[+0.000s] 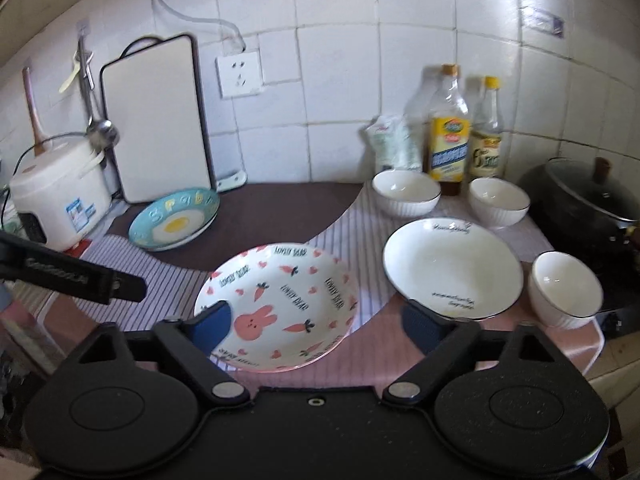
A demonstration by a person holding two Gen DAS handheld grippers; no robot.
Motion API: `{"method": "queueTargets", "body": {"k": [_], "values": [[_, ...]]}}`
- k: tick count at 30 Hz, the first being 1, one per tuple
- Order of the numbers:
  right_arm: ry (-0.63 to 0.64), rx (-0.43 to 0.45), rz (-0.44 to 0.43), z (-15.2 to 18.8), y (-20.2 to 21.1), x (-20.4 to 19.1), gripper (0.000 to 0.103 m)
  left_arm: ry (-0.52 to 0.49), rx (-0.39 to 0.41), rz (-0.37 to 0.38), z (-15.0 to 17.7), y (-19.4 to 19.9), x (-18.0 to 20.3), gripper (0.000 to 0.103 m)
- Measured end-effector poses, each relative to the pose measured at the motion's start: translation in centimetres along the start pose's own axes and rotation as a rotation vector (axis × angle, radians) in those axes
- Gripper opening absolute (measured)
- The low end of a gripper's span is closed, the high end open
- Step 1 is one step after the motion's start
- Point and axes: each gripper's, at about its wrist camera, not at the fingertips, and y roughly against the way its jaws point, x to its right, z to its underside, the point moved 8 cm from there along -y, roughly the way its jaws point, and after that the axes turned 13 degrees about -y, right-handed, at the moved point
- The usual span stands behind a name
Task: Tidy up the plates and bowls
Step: 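Move both grippers to the pink bunny bowl rim and close on it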
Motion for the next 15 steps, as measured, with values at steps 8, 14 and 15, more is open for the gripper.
{"method": "queueTargets", "body": {"k": [8,14,15], "values": [[-0.024,-0.041,-0.013,0.2,-3.3,0.8,0.086,0.013,-0.018,0.05,-0.2,-3.8,-0.7,0.091],[-0.033,-0.135,-0.022,1.7,-6.6,2.0,0.069,0.088,-0.016,0.059,-0.5,-7.1,-2.3,0.081],[-0.039,-0.139,-0.038,1.9,-6.8,2.0,0.069,0.087,-0.002,0.069,-0.7,-7.4,-2.3,0.081]]}}
